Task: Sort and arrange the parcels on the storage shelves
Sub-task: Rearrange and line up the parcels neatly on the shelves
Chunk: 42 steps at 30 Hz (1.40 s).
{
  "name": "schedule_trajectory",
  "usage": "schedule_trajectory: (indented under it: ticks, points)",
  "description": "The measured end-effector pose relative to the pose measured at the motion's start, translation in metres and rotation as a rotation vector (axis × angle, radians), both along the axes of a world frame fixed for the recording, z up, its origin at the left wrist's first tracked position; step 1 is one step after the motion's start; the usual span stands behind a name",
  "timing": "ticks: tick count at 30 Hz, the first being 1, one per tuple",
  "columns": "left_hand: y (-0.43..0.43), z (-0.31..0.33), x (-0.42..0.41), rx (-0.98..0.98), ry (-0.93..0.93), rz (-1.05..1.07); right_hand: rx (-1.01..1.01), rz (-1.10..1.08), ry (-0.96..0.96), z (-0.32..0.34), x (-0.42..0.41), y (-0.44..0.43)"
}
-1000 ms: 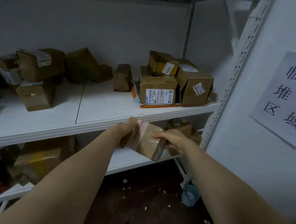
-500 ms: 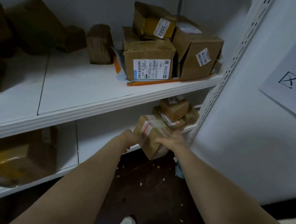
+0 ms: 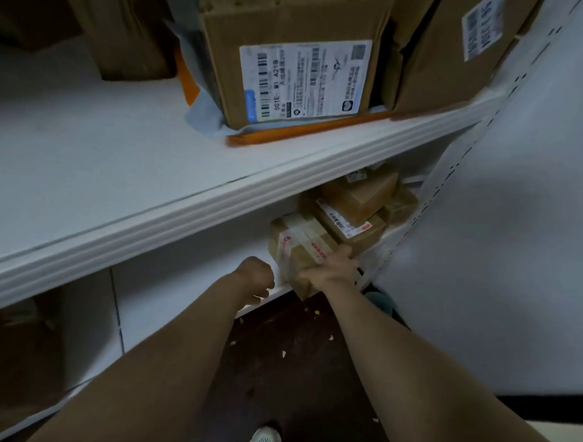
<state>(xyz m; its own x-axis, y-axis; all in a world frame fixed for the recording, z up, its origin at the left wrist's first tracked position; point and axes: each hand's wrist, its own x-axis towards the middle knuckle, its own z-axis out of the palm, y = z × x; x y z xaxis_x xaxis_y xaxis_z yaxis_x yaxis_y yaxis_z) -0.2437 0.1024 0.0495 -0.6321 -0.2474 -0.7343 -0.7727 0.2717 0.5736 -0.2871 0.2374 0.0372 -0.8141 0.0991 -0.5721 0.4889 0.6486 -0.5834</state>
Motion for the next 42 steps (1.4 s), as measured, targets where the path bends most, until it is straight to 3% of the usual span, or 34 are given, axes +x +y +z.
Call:
schedule_trajectory:
  ticks: [5, 8, 13, 16, 22, 27, 37, 39, 42]
  points:
    - [-0.010, -0.026, -0.019, -0.003, 0.009, 0.081, -0.224, -0.135, 0.027, -0.029, -0.017, -0.008]
    - [-0.020, -0.037, -0.024, 0.005, 0.032, 0.242, -0.414, -0.329, -0.194, -0.031, -0.019, -0.005]
    - [-0.026, -0.029, -0.024, 0.319, -0.015, 0.468, -0.692, -0.438, -0.527, -0.034, -0.019, 0.003]
    - [-0.024, -0.030, -0.021, 0.449, 0.007, 0.502, -0.726, -0.486, -0.610, -0.035, -0.016, 0.000]
    - [-0.020, -0.033, -0.028, 0.449, 0.107, 0.520, -0.769, -0.466, -0.680, -0.032, -0.014, 0.001]
    - [-0.013, -0.034, -0.030, 0.491, 0.143, 0.431, -0.674, -0.411, -0.548, -0.033, -0.020, 0.001]
    - [0.011, -0.042, -0.039, 0.422, 0.152, 0.317, -0.588, -0.588, -0.197, -0.055, -0.031, -0.004]
    - [0.013, -0.044, -0.043, 0.399, 0.140, 0.309, -0.510, -0.486, -0.043, -0.058, -0.030, -0.002]
    - [0.015, -0.042, -0.050, 0.400, 0.114, 0.310, -0.223, -0.126, 0.152, -0.059, -0.026, 0.000]
